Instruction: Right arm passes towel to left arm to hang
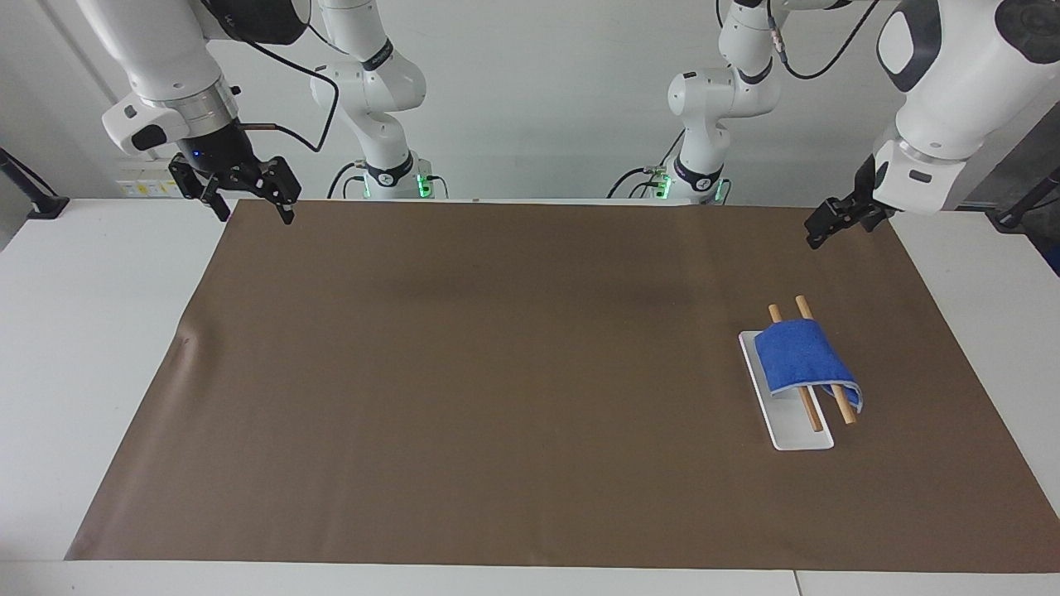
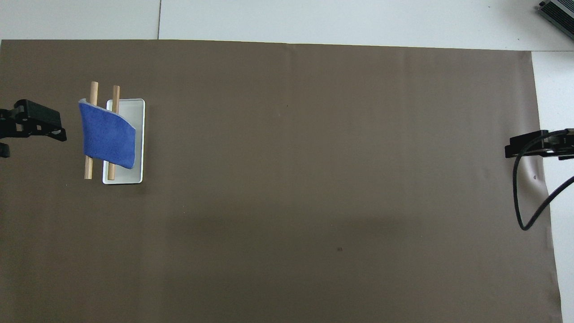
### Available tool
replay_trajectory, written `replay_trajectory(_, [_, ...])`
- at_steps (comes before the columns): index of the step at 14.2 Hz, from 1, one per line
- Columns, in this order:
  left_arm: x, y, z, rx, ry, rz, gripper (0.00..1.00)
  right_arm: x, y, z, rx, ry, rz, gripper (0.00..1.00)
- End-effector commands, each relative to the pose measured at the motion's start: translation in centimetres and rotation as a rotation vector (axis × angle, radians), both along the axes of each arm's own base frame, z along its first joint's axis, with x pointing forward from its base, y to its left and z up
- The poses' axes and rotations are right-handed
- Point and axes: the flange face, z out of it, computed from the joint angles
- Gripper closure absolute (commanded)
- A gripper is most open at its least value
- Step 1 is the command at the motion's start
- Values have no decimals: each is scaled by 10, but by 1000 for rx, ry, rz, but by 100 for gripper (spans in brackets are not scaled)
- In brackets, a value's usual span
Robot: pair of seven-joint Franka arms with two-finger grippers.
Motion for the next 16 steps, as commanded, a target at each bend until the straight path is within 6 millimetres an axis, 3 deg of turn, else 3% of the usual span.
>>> replay_trajectory(1, [8,6,3,-20,-79,2,0,-7,0,0,3,11,10,0])
replay_trajectory(16, [2,14,-3,74,-49,-72,0,-9,-2,1,19,22,-20,0])
